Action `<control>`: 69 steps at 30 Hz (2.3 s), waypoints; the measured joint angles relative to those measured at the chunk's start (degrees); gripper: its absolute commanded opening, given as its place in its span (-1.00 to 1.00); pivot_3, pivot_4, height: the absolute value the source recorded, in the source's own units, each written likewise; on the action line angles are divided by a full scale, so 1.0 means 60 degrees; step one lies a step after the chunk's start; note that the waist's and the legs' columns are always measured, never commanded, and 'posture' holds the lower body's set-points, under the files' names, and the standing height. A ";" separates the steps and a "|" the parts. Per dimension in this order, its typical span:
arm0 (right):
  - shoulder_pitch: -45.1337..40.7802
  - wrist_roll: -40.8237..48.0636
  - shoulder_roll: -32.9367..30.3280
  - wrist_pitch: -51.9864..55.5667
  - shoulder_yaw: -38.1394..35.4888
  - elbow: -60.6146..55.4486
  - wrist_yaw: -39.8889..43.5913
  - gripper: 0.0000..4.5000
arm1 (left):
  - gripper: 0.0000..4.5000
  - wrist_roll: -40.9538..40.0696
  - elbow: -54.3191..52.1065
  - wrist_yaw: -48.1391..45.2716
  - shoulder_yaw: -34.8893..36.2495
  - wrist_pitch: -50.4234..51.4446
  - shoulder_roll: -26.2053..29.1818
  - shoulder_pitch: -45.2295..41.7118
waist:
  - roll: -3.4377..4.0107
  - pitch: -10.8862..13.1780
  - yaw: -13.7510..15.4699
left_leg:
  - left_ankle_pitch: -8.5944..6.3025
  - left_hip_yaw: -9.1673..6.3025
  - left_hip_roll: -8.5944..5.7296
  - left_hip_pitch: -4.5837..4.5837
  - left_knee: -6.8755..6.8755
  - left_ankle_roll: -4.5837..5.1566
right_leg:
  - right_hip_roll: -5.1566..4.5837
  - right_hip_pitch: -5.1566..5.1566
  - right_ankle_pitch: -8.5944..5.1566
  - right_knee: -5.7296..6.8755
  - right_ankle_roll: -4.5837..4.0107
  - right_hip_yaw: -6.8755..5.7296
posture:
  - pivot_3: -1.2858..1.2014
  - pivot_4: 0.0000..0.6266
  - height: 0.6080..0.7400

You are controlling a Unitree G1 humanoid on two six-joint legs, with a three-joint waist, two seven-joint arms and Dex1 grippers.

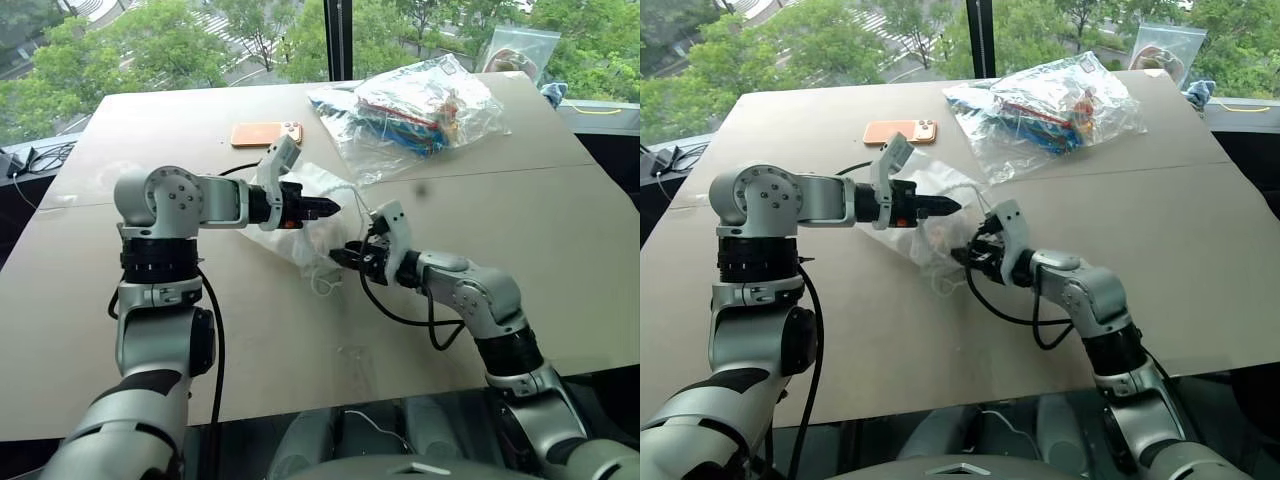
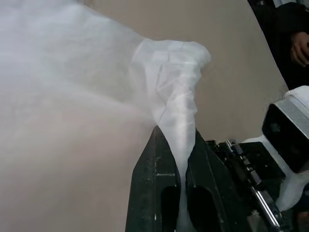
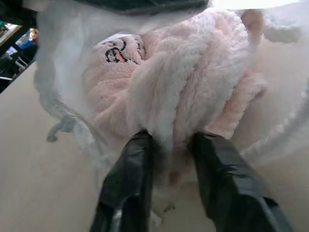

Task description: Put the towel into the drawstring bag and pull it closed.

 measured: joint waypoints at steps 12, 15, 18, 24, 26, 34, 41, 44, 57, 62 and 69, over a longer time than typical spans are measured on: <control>-0.0106 -0.1000 0.0103 -0.1653 0.0597 0.0004 0.0586 -0.64 | -1.00 0.0357 -0.1127 -0.0644 -0.0678 -0.0982 0.0303 0.0755 | 0.0000 0.0000 0.0059 | 0.0000 -0.0015 -0.0003 -0.0003 -0.0002 0.0000 | -0.0002 0.0001 0.0000 -0.0008 0.0000 -0.0017 | 0.03 -0.52 1.00; 0.1100 -0.0977 -0.1301 -0.1401 0.0621 -0.1724 0.0997 -0.10 | -1.00 0.0867 -0.1129 -0.1436 -0.1266 -0.2550 0.0694 0.1152 | 0.0000 0.0000 0.0118 | 0.0000 -0.0021 -0.0006 -0.0041 0.0007 0.0000 | -0.0007 -0.0017 0.0000 -0.0018 0.0000 -0.0025 | 0.03 -0.52 1.00; 0.1776 -0.0856 -0.2352 -0.0847 0.0361 -0.3049 0.1211 0.48 | -1.00 0.1329 -0.1142 -0.2186 -0.1723 -0.3653 0.1097 0.1169 | 0.0000 0.0000 0.0056 | 0.0003 -0.0023 -0.0004 -0.0083 0.0023 -0.0004 | -0.0003 -0.0055 0.0000 -0.0003 0.0000 -0.0025 | 0.03 -0.52 1.00; 0.2120 -0.1179 -0.2768 -0.0346 0.0110 -0.3562 0.0486 0.81 | -1.00 0.1642 -0.1274 -0.3381 -0.2427 -0.4688 0.1333 0.1163 | 0.0001 -0.0001 0.0038 | 0.0004 -0.0021 -0.0003 -0.0088 0.0027 -0.0002 | -0.0005 -0.0054 0.0000 -0.0001 0.0000 -0.0026 | 0.03 -0.52 1.00; 0.1798 -0.1523 -0.2612 -0.0446 -0.0049 -0.2876 0.0066 0.81 | -1.00 0.1809 -0.1307 -0.3578 -0.2575 -0.4898 0.1464 0.1169 | 0.0001 -0.0001 0.0066 | 0.0005 -0.0022 -0.0005 -0.0089 0.0030 -0.0002 | -0.0006 -0.0054 0.0000 -0.0001 -0.0001 -0.0027 | 0.03 -0.52 1.00; 0.0319 -0.2624 -0.1318 -0.1755 -0.0149 0.0652 -0.0666 0.71 | -1.00 0.2385 -0.1279 -0.4019 -0.2924 -0.5494 0.1515 0.1155 | 0.0001 0.0000 0.0053 | 0.0006 -0.0033 -0.0009 -0.0105 0.0032 -0.0004 | -0.0010 -0.0059 0.0001 -0.0009 -0.0001 -0.0040 | 0.03 -0.52 1.00; 0.0256 -0.3117 -0.1331 -0.2570 -0.0065 0.1189 -0.0232 -0.54 | -1.00 0.2692 -0.1241 -0.4438 -0.3011 -0.6020 0.1531 0.1148 | 0.0002 0.0000 -0.0034 | 0.0006 -0.0033 -0.0005 -0.0102 0.0039 -0.0005 | -0.0001 -0.0061 0.0001 0.0000 -0.0001 -0.0038 | 0.03 -0.52 1.00; 0.0364 -0.3245 -0.1378 -0.2748 0.0005 0.1145 -0.0018 -0.98 | -1.00 0.2887 -0.1067 -0.4686 -0.3039 -0.6324 0.1531 0.1099 | 0.0002 -0.0001 -0.0013 | 0.0006 -0.0033 -0.0005 -0.0102 0.0043 -0.0005 | -0.0002 -0.0059 0.0001 -0.0001 -0.0001 -0.0039 | 0.03 -0.52 1.00; 0.2712 -0.2614 -0.2013 -0.0296 -0.0905 -0.3342 -0.0225 -0.98 | -1.00 0.5070 0.3519 -0.6788 -0.4101 -1.1043 0.0658 -0.0859 | 0.0002 0.0000 0.0219 | 0.0006 -0.0051 -0.0011 -0.0125 0.0063 -0.0004 | -0.0004 -0.0062 0.0000 -0.0002 -0.0001 -0.0057 | 0.03 -0.52 1.00; 0.3072 -0.1140 -0.1155 0.1219 -0.1456 -0.5099 -0.0340 -1.00 | -0.16 0.4395 0.3885 -0.7321 -0.3100 -0.9831 0.0826 -0.1236 | 0.0002 0.0000 0.0022 | 0.0005 -0.0046 -0.0010 -0.0125 0.0067 -0.0002 | -0.0005 -0.0063 0.0001 0.0006 0.0000 -0.0045 | 0.03 -0.52 1.00; 0.3049 -0.0687 -0.1205 0.1866 -0.1693 -0.5419 -0.0670 -1.00 | 0.07 0.2636 0.0680 -0.6528 -0.0776 -0.6167 0.2277 0.2175 | 0.0013 -0.0001 -0.0166 | 0.0005 -0.0057 -0.0007 -0.0108 0.0055 -0.0002 | 0.0007 -0.0070 0.0001 0.0017 -0.0001 -0.0031 | 0.03 -0.52 1.00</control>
